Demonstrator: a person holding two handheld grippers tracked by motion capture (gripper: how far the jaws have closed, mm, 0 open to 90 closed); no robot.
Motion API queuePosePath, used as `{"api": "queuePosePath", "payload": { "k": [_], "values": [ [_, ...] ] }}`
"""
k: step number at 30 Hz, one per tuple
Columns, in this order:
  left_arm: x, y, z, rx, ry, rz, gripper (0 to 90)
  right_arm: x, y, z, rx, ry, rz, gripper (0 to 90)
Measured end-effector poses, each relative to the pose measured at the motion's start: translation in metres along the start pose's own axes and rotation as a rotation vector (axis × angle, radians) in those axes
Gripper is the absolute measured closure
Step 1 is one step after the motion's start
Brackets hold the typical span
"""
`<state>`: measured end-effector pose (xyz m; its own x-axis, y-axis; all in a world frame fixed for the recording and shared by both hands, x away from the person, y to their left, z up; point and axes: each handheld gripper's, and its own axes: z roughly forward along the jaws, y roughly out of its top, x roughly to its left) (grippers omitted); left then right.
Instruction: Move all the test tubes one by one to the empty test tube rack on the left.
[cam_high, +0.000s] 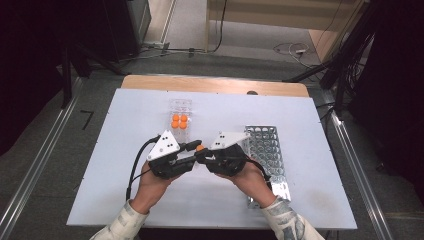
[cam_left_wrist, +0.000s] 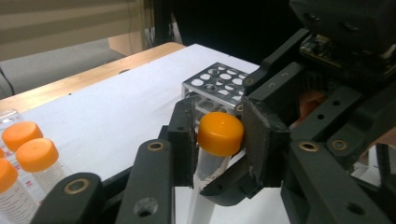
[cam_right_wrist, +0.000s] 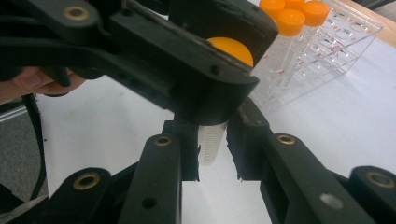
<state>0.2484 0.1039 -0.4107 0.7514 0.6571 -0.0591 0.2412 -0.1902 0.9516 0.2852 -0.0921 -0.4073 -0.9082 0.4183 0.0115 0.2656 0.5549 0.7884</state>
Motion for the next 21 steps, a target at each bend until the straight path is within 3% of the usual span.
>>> {"api": "queuePosePath", "payload": {
  "k": [6,10,14,21],
  "values": [
    [0.001,0.0,-0.001,-0.004,-0.003,-0.01,69.8,0.0,-0.001,-0.001,-0.003,-0.002,0.0,71.2],
    [0.007,0.002,-0.006,-0.017,0.012,-0.027,70.0,-0.001,-0.001,-0.003,-0.001,0.014,-0.001,48.2],
    [0.015,0.006,-0.016,-0.039,0.038,-0.047,70.0,-0.005,-0.006,-0.013,-0.015,-0.039,0.013,31.6],
    [0.031,0.016,-0.038,-0.073,0.109,-0.074,70.0,-0.022,-0.028,-0.054,-0.088,-0.123,0.079,25.4]
  ]
}}
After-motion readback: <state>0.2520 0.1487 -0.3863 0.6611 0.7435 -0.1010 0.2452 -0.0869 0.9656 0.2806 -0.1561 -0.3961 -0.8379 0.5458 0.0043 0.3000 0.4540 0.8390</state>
